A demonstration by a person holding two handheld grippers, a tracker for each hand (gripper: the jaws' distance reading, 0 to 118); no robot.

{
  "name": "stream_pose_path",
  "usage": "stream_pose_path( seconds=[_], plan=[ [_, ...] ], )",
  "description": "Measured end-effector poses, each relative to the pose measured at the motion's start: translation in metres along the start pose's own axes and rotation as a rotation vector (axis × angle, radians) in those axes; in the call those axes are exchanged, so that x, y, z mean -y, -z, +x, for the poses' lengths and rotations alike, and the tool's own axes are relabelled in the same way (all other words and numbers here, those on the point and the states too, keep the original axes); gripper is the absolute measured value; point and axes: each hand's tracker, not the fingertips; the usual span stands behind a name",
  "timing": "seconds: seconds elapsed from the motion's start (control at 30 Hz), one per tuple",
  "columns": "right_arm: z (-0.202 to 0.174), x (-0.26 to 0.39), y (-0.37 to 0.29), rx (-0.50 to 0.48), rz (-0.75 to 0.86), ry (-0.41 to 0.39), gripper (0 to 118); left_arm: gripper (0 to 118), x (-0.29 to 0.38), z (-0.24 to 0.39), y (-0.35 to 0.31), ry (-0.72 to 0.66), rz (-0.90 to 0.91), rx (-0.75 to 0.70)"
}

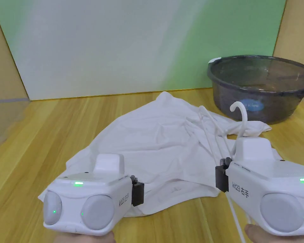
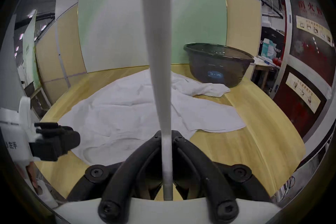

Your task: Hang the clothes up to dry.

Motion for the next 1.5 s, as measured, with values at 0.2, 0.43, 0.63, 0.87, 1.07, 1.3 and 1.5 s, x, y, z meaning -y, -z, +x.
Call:
stream_pose_path(
  seconds=[0.2, 0.43, 0.63, 0.87, 1.07, 1.3, 1.5],
  plan=[
    [0.012, 0.004, 0.006, 0.013, -0.012, 0.018, 5, 25, 0.011, 0.004, 0.019, 0.008, -0.048, 0.015],
    [0.018, 0.009, 0.008, 0.009, -0.029, 0.033, 5, 25, 0.035, 0.01, 0.035, 0.045, -0.014, -0.011],
    [0.014, 0.008, 0.005, 0.003, -0.026, 0.02, 5, 15, 0.038, 0.009, 0.035, 0.025, -0.029, -0.012],
    [0.017, 0.005, -0.018, -0.107, 0.085, -0.298, 5, 4, 0.041, -0.003, 0.029, -0.027, -0.016, 0.035],
    [0.004, 0.039, -0.057, -0.066, 0.304, -1.066, 5, 4, 0.041, -0.003, 0.028, -0.032, -0.011, 0.038],
    [0.003, 0.098, -0.058, 0.008, 0.42, -1.481, 5, 4, 0.042, -0.007, 0.026, -0.072, -0.004, 0.053],
    [0.006, 0.123, -0.054, 0.025, 0.477, -1.611, 5, 4, 0.042, -0.007, 0.027, -0.079, -0.004, 0.058]
  ],
)
